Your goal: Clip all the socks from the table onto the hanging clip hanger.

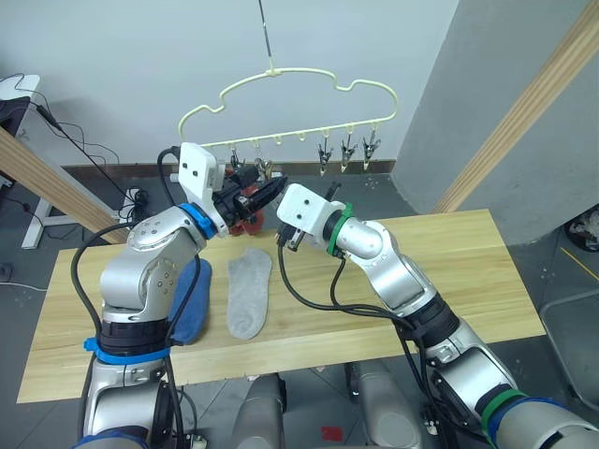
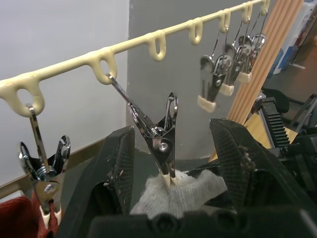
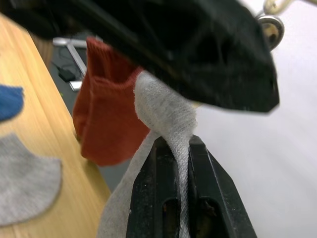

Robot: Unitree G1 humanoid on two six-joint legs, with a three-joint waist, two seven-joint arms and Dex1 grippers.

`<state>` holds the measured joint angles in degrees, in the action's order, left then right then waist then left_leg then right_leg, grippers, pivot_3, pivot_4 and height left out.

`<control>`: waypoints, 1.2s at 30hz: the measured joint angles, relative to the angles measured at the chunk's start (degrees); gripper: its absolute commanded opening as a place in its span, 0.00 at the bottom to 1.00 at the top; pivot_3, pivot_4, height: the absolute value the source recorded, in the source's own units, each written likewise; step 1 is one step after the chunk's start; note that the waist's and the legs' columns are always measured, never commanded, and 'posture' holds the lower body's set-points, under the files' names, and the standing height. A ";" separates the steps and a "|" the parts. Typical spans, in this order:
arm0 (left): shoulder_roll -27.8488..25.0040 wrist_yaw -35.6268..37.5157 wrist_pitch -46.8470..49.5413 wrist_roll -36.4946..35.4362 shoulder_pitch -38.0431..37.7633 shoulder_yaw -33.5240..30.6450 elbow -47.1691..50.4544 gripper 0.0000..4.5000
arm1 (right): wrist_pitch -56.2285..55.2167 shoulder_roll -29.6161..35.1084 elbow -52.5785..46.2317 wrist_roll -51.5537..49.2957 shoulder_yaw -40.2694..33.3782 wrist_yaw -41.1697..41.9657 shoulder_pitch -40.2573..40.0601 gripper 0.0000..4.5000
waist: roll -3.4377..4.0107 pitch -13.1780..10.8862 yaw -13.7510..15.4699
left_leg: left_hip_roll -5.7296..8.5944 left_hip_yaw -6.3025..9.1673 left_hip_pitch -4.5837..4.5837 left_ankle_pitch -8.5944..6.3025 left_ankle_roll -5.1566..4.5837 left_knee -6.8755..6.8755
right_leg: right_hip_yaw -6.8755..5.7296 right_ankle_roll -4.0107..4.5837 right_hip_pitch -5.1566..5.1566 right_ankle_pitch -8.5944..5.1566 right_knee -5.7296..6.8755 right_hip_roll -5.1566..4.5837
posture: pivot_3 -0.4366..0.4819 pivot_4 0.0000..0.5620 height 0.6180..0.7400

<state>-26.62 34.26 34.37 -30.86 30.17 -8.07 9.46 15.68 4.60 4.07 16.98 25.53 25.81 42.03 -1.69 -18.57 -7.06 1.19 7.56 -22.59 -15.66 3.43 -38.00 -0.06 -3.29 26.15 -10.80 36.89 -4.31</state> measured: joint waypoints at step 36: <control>-9.23 16.29 -19.50 7.17 -7.19 4.32 5.45 0.60 | 33.57 -5.52 -26.77 -10.39 -17.61 -6.27 -4.70 0.39 | 0.02 0.00 0.50 | -0.11 -0.04 0.00 0.17 0.17 0.08 | 0.06 0.05 0.05 0.19 -0.04 0.13 | 0.28 0.52 1.00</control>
<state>-35.84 50.55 14.88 -23.69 22.99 -3.75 14.92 49.25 -0.91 -22.70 6.60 7.91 19.54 37.33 -1.67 -18.57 -6.56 1.08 7.52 -22.59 -15.49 3.60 -37.93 0.00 -3.24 26.20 -10.61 36.84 -4.18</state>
